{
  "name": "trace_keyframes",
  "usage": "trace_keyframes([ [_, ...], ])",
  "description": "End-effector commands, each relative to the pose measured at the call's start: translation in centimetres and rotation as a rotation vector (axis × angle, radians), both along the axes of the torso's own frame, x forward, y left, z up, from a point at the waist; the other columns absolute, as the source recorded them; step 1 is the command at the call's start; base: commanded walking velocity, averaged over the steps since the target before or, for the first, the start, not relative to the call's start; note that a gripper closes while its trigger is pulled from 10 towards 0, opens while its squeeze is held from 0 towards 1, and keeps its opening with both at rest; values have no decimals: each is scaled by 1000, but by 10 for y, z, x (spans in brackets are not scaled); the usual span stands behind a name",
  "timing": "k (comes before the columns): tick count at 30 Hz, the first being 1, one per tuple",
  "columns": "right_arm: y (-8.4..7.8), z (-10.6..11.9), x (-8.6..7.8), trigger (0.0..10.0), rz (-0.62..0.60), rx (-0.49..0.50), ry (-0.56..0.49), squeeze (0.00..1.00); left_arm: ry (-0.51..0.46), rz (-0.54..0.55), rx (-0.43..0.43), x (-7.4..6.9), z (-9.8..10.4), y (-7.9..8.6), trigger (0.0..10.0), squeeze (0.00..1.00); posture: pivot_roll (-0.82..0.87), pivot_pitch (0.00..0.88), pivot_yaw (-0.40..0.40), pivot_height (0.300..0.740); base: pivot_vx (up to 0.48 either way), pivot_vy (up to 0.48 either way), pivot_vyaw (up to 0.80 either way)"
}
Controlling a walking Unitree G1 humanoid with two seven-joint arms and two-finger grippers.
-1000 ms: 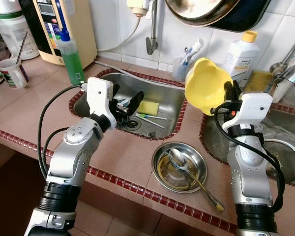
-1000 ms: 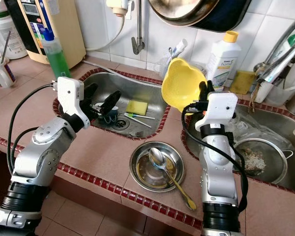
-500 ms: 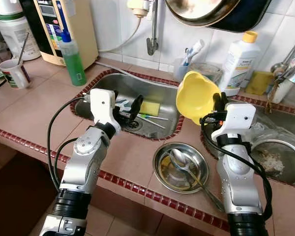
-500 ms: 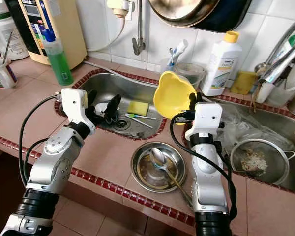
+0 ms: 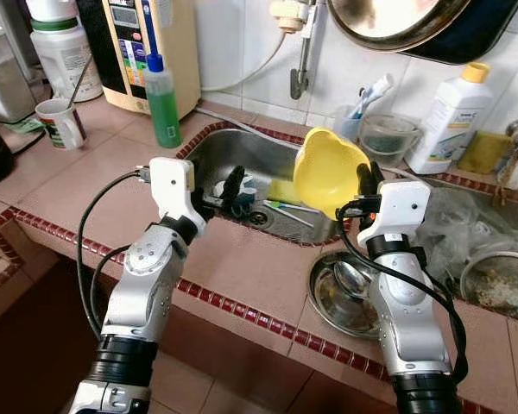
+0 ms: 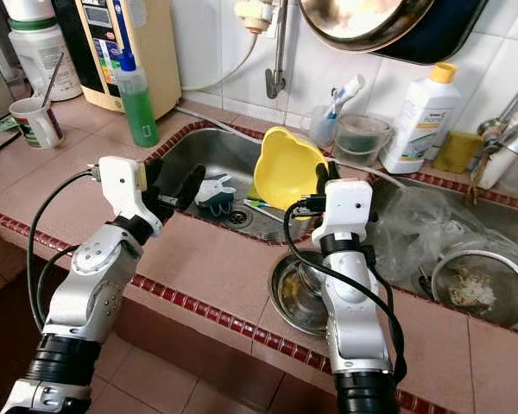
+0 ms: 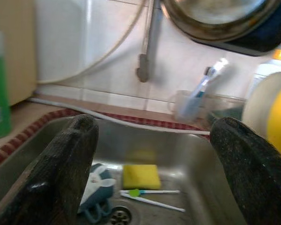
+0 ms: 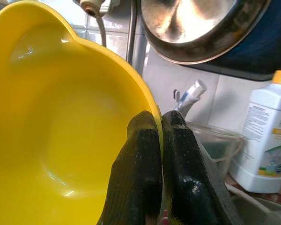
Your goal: Kitchen organization
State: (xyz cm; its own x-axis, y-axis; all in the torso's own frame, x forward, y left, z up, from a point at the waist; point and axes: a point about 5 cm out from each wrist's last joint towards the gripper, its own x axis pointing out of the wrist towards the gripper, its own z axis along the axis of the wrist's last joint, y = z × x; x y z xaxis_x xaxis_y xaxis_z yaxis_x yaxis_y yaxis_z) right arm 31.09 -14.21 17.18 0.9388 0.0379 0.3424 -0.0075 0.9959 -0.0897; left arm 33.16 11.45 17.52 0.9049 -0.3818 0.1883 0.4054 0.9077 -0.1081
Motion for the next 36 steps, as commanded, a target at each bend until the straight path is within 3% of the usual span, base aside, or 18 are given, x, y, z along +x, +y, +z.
trace_keyframes([
  [1,-1,4,1,10000,-9,-2,-18,0,4,-10,9,0,-2,-1,10000,0,-7,0,-13,740,0,277,0],
  [23,3,5,2,10000,1,-9,-17,0,0,-12,6,0,-1,0,10000,0,-6,0,-21,740,0,279,0],
  [28,2,3,3,10000,-3,-10,-5,0,-7,-5,36,-1,-2,-1,10000,0,-5,0,-25,740,0,0,0],
  [36,0,3,5,10000,-8,-10,6,0,-24,-18,39,-3,0,0,10000,0,-1,0,-33,740,0,0,-773],
])
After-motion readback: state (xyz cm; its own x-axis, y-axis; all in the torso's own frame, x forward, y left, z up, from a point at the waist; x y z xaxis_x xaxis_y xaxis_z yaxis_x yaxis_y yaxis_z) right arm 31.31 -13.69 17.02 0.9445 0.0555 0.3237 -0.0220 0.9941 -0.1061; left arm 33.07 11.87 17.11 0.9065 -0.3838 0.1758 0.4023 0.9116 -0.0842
